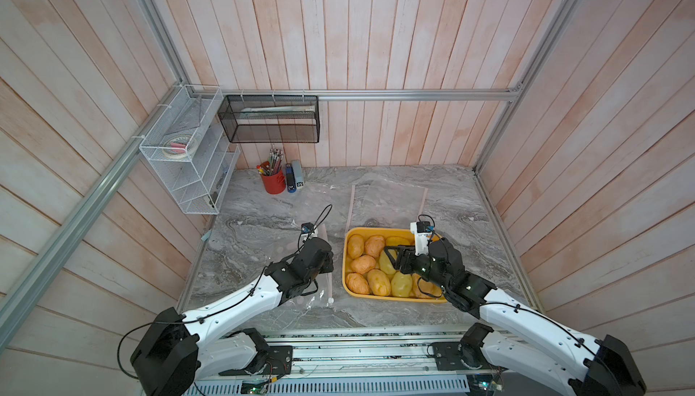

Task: Put the potatoes into a zipper bag and zip it
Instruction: Pick up the zipper food storage bag at the center of the board, then open the zipper of the food storage bag at the center of the board.

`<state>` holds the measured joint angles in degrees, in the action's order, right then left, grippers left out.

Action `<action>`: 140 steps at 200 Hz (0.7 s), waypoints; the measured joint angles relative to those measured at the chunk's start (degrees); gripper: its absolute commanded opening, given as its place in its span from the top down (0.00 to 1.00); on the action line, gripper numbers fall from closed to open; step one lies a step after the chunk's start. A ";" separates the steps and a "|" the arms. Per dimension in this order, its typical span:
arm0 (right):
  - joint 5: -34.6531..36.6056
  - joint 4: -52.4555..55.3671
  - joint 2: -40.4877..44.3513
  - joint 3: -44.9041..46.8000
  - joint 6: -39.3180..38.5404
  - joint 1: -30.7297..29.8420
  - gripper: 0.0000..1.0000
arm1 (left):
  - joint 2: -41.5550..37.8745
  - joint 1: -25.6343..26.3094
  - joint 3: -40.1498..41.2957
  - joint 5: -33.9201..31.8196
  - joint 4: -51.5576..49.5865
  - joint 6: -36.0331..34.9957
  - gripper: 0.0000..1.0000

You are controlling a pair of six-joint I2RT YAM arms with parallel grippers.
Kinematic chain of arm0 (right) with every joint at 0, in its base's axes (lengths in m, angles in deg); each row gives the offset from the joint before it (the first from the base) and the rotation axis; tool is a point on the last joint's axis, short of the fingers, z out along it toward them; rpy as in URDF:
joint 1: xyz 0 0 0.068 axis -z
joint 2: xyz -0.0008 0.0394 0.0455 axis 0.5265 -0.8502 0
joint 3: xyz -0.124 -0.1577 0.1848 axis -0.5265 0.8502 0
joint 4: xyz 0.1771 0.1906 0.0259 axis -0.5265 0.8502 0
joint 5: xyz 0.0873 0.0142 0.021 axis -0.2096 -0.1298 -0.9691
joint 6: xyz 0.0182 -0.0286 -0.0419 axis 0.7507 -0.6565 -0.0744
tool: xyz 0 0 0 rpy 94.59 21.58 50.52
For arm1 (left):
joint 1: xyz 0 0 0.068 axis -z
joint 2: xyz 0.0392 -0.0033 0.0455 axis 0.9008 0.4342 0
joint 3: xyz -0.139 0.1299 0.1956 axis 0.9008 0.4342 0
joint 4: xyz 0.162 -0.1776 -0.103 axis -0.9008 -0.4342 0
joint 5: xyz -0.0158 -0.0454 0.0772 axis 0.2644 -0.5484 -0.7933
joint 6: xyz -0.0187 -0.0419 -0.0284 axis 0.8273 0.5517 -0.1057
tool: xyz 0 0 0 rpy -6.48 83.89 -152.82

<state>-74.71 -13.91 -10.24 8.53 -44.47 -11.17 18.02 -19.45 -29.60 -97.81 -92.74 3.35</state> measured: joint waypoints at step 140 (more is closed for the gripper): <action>-6.86 -16.57 -27.56 -10.80 2.16 -8.79 0.40 | -2.51 4.72 -3.74 1.09 -3.67 -1.73 1.00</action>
<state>-81.57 -30.48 -37.80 -2.27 -42.31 -19.96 15.51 -14.73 -33.34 -96.71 -96.42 1.62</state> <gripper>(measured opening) 0.610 0.047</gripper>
